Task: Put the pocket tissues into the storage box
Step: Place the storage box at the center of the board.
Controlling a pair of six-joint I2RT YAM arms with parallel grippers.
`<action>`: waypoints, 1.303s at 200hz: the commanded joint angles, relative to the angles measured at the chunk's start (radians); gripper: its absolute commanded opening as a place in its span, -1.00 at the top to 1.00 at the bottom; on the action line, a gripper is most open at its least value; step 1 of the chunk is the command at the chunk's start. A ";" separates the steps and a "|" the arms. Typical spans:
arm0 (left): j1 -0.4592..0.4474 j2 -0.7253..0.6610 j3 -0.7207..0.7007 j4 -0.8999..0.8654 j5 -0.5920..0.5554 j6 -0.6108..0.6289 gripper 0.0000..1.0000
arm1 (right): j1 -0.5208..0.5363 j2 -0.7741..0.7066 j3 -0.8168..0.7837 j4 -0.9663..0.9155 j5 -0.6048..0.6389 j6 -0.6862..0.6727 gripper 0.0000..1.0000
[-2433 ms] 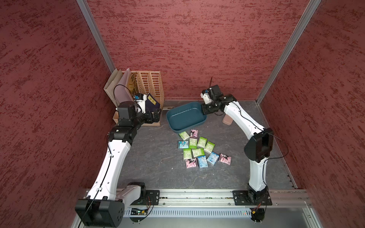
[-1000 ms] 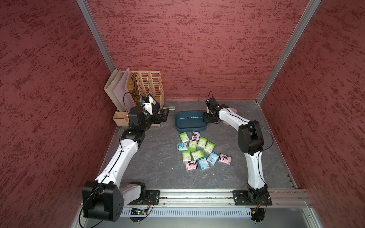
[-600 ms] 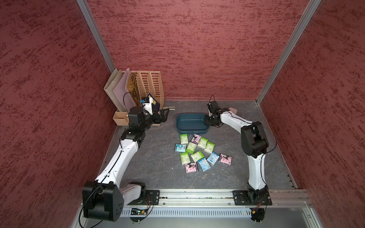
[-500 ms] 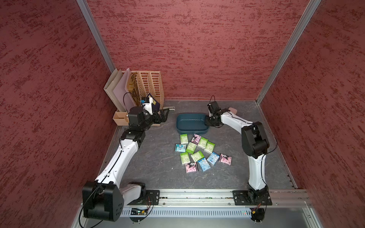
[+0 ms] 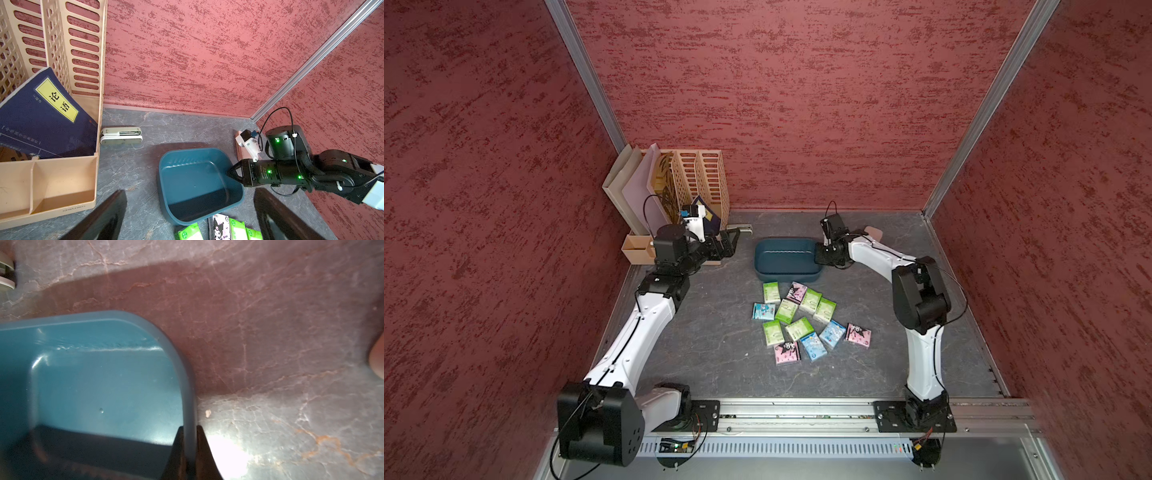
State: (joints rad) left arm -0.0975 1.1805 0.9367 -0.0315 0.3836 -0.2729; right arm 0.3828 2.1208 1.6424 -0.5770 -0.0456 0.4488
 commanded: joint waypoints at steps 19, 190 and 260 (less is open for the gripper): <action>-0.004 0.001 -0.007 -0.007 -0.009 0.012 -0.99 | 0.004 0.032 0.079 -0.013 0.025 -0.010 1.00; -0.004 0.001 0.007 -0.029 -0.003 -0.005 -1.00 | 0.003 -0.019 0.067 0.004 0.016 -0.041 -0.28; -0.005 0.014 0.100 -0.364 -0.010 0.135 -0.99 | 0.002 -0.249 -0.044 0.024 0.054 -0.159 -0.63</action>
State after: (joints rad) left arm -0.0975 1.1809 0.9806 -0.1947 0.3828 -0.2287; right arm 0.3828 1.9835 1.6466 -0.5880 -0.0269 0.3504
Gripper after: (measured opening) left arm 0.996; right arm 0.802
